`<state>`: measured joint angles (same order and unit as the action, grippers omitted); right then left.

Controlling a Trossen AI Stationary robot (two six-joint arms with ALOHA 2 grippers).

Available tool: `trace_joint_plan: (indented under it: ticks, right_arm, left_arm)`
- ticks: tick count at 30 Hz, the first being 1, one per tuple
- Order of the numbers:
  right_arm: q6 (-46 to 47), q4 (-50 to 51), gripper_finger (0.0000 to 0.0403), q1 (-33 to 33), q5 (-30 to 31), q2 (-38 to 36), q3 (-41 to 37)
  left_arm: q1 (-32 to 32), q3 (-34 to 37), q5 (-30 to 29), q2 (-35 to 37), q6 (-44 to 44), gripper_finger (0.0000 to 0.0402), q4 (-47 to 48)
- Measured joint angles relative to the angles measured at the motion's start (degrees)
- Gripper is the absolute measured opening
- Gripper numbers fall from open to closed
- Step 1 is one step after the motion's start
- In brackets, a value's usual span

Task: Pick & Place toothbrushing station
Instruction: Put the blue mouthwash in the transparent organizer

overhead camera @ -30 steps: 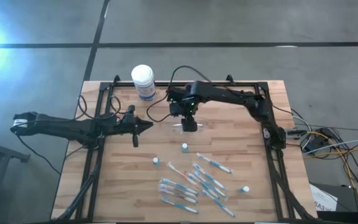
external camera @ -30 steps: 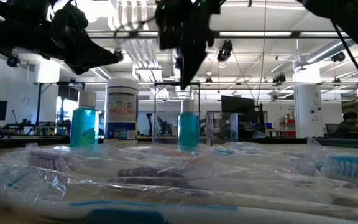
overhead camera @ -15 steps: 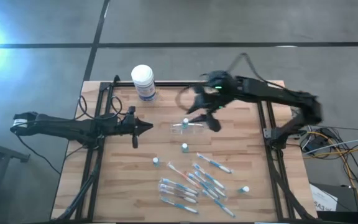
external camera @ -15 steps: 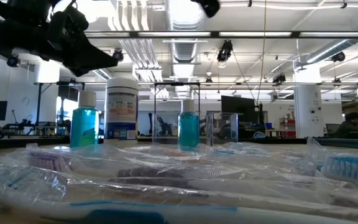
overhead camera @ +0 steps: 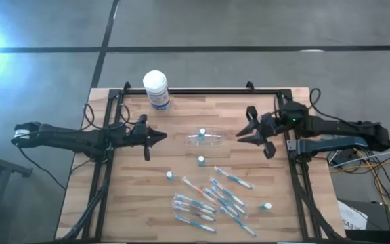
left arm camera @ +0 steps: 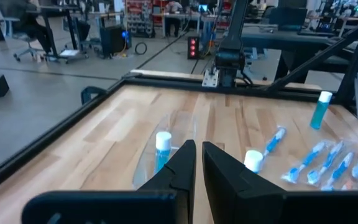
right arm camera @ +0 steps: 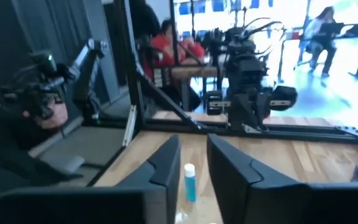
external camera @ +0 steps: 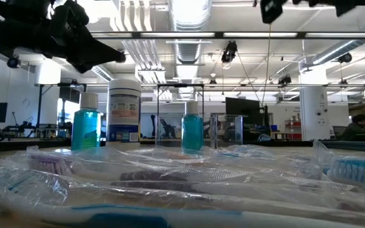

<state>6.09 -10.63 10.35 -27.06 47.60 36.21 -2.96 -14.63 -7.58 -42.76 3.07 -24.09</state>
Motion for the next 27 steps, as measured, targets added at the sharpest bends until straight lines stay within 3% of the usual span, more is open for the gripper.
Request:
trace_joint_plan:
  ticks: [8, 16, 27]
  right_arm:
    - [-0.6, -7.0, 0.0011, 0.1, 1.8, -6.9, -12.3]
    - [-3.5, -14.8, 0.0008, 0.1, 1.7, -12.4, -19.8]
    - [-3.6, -21.7, 0.0008, 0.1, 3.5, -13.8, -27.2]
  left_arm:
    - [0.0, 0.0, 0.6, 0.0, 2.2, 0.0032, -0.9]
    - [0.0, 0.0, 0.6, 0.0, 2.3, 0.0032, -0.6]
    - [0.0, 0.0, 0.5, 0.0, 3.0, 0.0032, 0.1]
